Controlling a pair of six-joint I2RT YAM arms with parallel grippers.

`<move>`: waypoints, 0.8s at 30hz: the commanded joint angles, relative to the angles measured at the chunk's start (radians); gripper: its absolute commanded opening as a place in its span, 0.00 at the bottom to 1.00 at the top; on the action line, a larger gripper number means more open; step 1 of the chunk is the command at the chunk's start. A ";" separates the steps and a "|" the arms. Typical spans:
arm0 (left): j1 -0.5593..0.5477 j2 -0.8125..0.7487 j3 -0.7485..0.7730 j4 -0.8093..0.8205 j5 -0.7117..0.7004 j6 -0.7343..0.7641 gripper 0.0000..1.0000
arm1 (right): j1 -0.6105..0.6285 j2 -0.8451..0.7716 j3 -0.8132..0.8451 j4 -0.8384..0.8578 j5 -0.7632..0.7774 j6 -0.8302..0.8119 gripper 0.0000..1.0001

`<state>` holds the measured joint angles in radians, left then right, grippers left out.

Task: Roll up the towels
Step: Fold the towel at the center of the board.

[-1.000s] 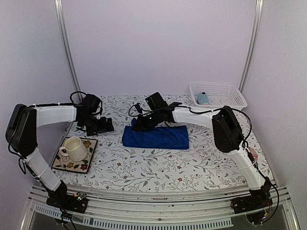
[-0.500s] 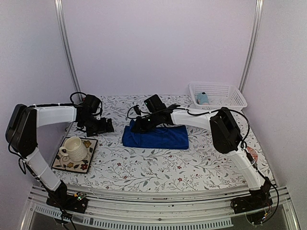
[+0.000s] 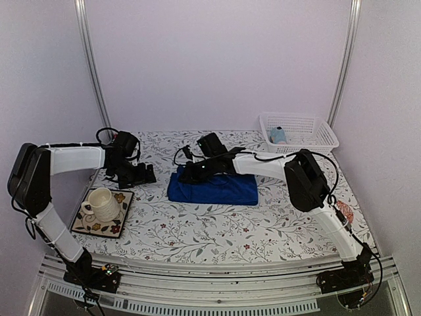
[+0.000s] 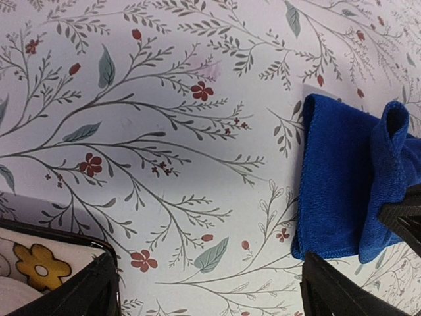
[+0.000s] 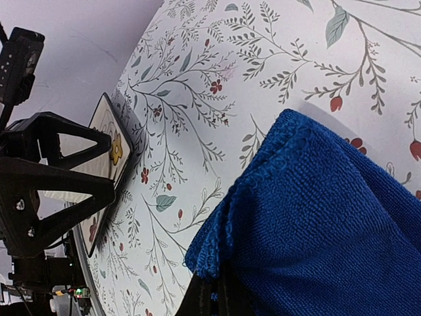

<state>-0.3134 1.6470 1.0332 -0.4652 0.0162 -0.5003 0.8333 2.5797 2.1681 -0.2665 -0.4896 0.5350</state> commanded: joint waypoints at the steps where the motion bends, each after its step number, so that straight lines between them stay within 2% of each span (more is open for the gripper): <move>1: 0.009 -0.023 -0.006 0.014 0.005 0.013 0.97 | 0.013 0.032 0.032 0.061 -0.022 0.013 0.05; 4: 0.009 -0.022 -0.006 0.014 0.007 0.011 0.97 | 0.012 0.031 0.032 0.069 -0.024 0.013 0.06; 8: 0.010 -0.015 -0.011 0.019 0.018 0.005 0.97 | 0.013 0.037 0.032 0.080 -0.021 0.010 0.12; 13: 0.009 -0.013 -0.013 0.022 0.023 0.004 0.97 | 0.013 0.038 0.032 0.103 -0.035 0.008 0.42; 14: 0.009 -0.015 -0.013 0.022 0.024 0.003 0.97 | 0.013 0.030 0.032 0.105 -0.044 -0.002 0.45; 18: 0.008 -0.011 -0.002 0.017 0.037 -0.004 0.97 | 0.006 -0.035 0.023 0.090 -0.071 -0.055 0.48; 22: 0.003 -0.002 0.043 0.000 0.042 -0.029 0.97 | -0.042 -0.151 -0.114 0.141 -0.110 -0.057 0.49; 24: -0.005 0.009 0.077 -0.013 0.047 -0.045 0.97 | -0.071 -0.208 -0.165 0.115 -0.107 -0.064 0.49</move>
<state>-0.3130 1.6478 1.0420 -0.4690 0.0448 -0.5133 0.8207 2.5320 2.0819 -0.1745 -0.5610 0.4980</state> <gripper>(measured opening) 0.967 0.493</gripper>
